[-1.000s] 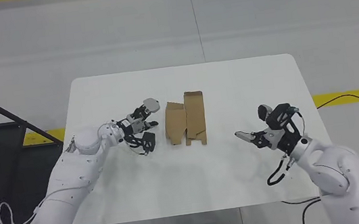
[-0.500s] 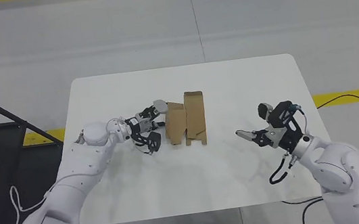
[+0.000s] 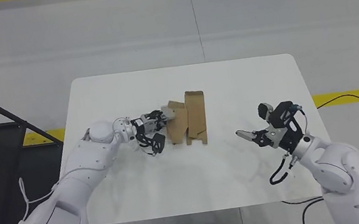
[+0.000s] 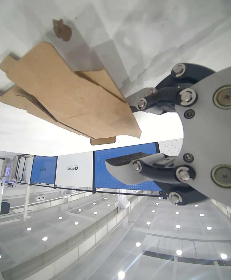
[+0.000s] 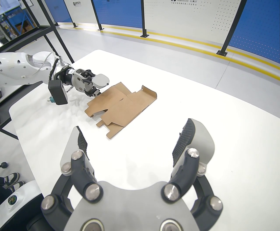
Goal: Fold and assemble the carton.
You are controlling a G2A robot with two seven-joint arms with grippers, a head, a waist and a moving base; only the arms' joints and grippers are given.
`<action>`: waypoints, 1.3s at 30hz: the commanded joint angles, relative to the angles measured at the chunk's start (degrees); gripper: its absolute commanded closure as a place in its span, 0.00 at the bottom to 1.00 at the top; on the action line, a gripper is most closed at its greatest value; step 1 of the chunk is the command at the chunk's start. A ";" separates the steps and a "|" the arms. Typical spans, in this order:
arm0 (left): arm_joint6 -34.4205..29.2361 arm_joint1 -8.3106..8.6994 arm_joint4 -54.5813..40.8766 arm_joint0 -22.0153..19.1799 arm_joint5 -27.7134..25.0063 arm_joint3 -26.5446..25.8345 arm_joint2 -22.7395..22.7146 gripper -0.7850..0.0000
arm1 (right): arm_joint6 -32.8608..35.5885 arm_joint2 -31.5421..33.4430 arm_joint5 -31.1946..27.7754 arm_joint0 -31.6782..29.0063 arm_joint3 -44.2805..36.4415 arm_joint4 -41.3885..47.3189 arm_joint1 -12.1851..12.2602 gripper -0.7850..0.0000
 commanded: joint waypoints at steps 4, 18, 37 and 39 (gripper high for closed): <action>0.15 -0.91 -0.06 -0.90 0.10 1.74 1.26 0.61 | -0.04 -0.04 0.20 -0.06 -0.32 0.32 0.15 0.00; 6.01 -1.66 -4.03 -1.07 9.07 4.46 1.25 1.00 | 3.87 -1.57 -2.68 2.89 2.67 7.34 0.58 0.00; 10.53 5.17 -6.61 10.87 22.98 -13.20 -6.68 1.00 | 12.82 -7.46 -3.16 9.52 9.52 21.65 0.48 0.00; 10.05 6.31 -5.52 13.11 23.46 -17.05 -8.04 1.00 | 15.88 -9.07 -2.25 11.72 11.45 25.03 0.40 0.00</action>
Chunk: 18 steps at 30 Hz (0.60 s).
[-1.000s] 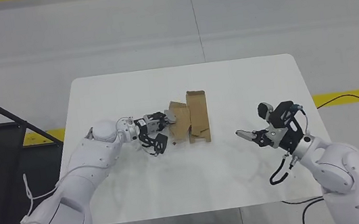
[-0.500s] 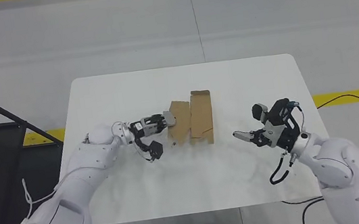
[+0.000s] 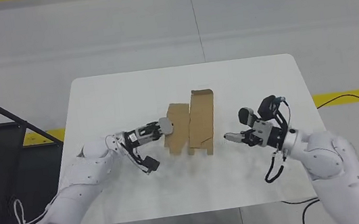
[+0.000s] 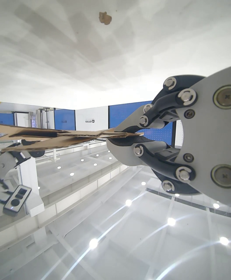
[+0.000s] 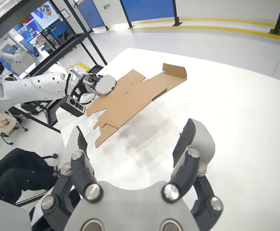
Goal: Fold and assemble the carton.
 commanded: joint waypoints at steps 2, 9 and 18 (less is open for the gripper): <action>-0.56 1.69 1.56 3.57 0.57 -5.89 -2.12 1.00 | 2.31 -0.94 0.85 1.57 1.31 2.33 -0.03 0.00; -1.59 4.54 4.32 10.42 1.60 -15.84 -6.53 1.00 | 2.31 -0.94 0.85 1.57 1.31 2.33 -0.03 0.00; -2.71 6.18 4.89 15.05 2.72 -22.31 -9.83 1.00 | 6.71 -4.45 -4.47 2.73 2.88 8.96 0.23 0.00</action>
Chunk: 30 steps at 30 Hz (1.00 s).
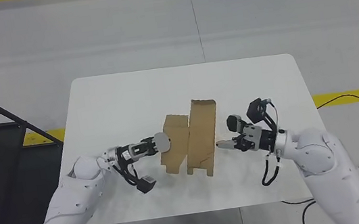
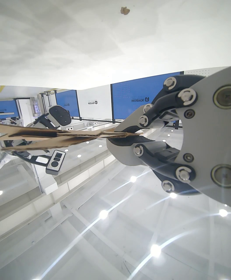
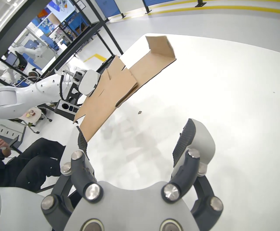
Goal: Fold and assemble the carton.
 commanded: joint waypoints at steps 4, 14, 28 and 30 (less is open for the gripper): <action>-1.73 0.39 1.09 1.54 1.75 -1.71 -0.86 1.00 | 5.20 -1.83 -4.32 1.93 2.36 7.52 0.36 0.00; -3.54 0.41 0.90 2.37 2.36 -1.85 -1.11 1.00 | 5.20 -1.83 -4.32 1.93 2.36 7.52 0.36 0.00; -12.94 0.61 9.93 5.16 6.45 -5.83 -2.36 1.00 | 5.76 -3.07 0.03 2.11 2.91 12.14 0.59 0.00; -14.42 0.67 12.10 5.89 8.10 -6.45 -2.67 1.00 | 7.31 -3.40 0.57 2.76 3.51 14.66 0.70 0.00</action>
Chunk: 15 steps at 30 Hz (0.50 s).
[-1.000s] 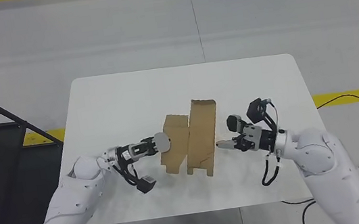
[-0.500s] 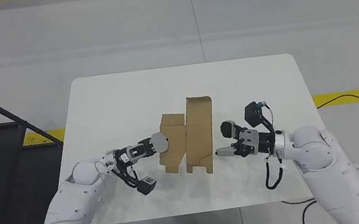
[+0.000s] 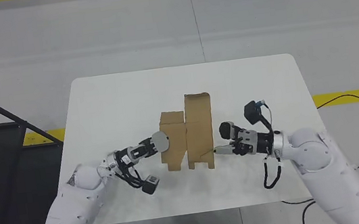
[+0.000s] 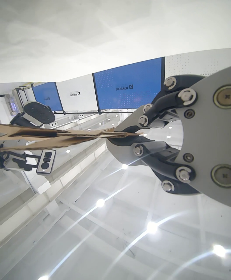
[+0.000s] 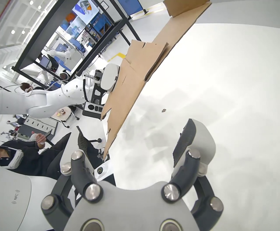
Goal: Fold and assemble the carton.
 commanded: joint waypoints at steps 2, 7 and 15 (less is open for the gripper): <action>-2.47 0.06 3.31 1.00 2.01 -0.79 -0.43 1.00 | 2.49 -0.38 0.57 1.01 0.95 3.60 0.18 0.00; -4.55 0.15 5.43 2.06 5.01 -1.58 -1.03 1.00 | 5.33 -0.74 0.05 2.30 2.11 7.26 0.51 0.00; -5.10 0.23 6.23 2.64 7.76 -1.54 -1.46 1.00 | 5.59 -0.81 0.20 2.41 2.13 7.41 0.61 0.00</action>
